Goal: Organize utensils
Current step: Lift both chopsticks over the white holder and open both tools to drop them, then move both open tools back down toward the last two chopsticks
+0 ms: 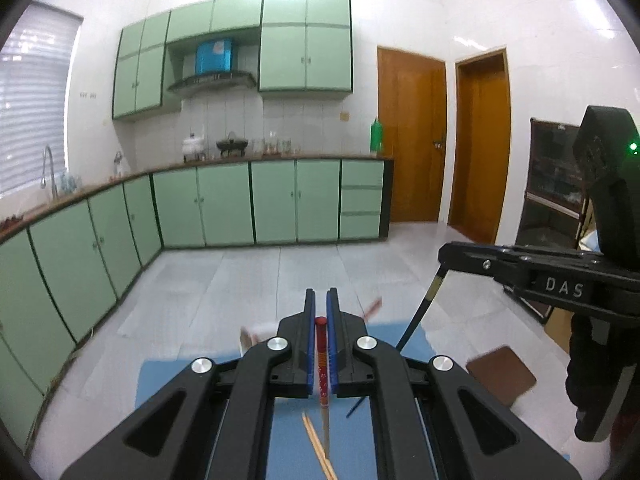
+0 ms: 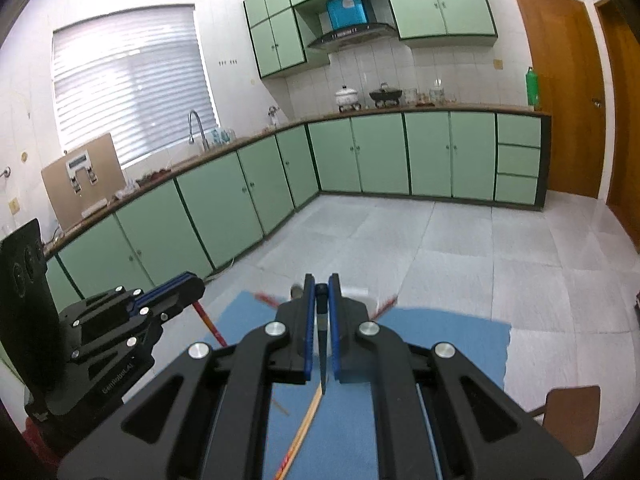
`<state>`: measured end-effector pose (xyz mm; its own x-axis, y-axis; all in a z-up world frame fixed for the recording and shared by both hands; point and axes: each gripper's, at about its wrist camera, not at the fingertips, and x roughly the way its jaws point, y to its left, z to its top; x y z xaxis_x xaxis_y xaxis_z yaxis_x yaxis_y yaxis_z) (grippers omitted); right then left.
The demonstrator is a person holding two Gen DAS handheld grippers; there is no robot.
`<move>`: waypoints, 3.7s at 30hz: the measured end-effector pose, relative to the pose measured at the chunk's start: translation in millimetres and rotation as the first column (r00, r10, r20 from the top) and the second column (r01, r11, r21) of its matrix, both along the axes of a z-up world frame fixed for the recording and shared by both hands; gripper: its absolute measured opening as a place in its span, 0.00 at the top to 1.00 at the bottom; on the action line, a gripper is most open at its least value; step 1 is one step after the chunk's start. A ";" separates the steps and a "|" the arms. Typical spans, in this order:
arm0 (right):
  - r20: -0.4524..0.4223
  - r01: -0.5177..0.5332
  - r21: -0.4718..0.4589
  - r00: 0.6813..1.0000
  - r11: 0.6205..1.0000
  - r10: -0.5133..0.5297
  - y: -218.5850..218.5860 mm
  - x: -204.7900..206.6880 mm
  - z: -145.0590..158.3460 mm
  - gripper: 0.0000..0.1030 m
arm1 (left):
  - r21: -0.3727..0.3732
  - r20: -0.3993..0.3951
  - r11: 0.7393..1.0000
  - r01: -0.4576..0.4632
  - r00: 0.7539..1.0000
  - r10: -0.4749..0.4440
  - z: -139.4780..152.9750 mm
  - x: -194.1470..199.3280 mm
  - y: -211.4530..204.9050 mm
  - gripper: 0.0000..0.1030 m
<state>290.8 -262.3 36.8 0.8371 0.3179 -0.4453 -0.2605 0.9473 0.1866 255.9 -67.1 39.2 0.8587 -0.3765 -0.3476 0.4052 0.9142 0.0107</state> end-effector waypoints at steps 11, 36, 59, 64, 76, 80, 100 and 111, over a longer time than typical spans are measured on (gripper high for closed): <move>0.086 0.055 -0.063 0.995 0.996 -0.050 2.5 73.4 42.9 0.94 | -0.045 0.146 0.997 -0.062 0.987 0.068 54.7 86.0 -16.4 0.95; -0.064 0.101 -0.121 0.992 0.987 -0.109 14.8 135.8 -71.2 0.71 | 0.017 -0.087 0.992 -0.124 0.988 0.125 -50.9 163.7 6.7 0.77; -0.064 0.229 -0.115 0.969 0.967 -0.237 -6.5 -59.7 -169.2 0.06 | 0.055 -0.150 0.972 -0.227 0.961 0.233 -149.1 -24.7 58.5 0.17; -0.119 0.206 -0.160 0.967 0.965 -0.226 14.9 -75.6 -207.1 0.06 | 0.085 -0.219 0.971 -0.225 0.946 0.238 -189.2 -40.6 61.9 0.17; -0.238 0.155 -0.186 0.951 0.970 -0.198 56.4 -94.9 -272.0 0.06 | 0.179 -0.322 0.957 -0.228 0.905 0.276 -251.5 -59.7 75.8 0.17; -0.289 0.124 -0.193 0.941 0.973 -0.177 68.0 -98.4 -288.5 0.06 | 0.197 -0.354 0.952 -0.232 0.889 0.290 -261.2 -62.8 80.7 0.17; -0.365 0.053 -0.234 0.921 0.971 -0.138 94.1 -95.4 -303.7 0.33 | 0.227 -0.394 0.941 -0.252 0.860 0.325 -267.9 -60.7 95.9 0.17; -0.360 0.051 -0.174 0.926 0.983 -0.112 85.5 -106.2 -302.3 0.50 | 0.227 -0.395 0.940 -0.253 0.859 0.326 -268.1 -61.1 96.9 0.17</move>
<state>184.6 -176.9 -265.4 0.6250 0.1552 -0.7650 -0.1230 0.9874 0.0999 194.9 29.9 -228.9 0.6781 -0.0409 -0.7339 0.1215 0.9909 0.0571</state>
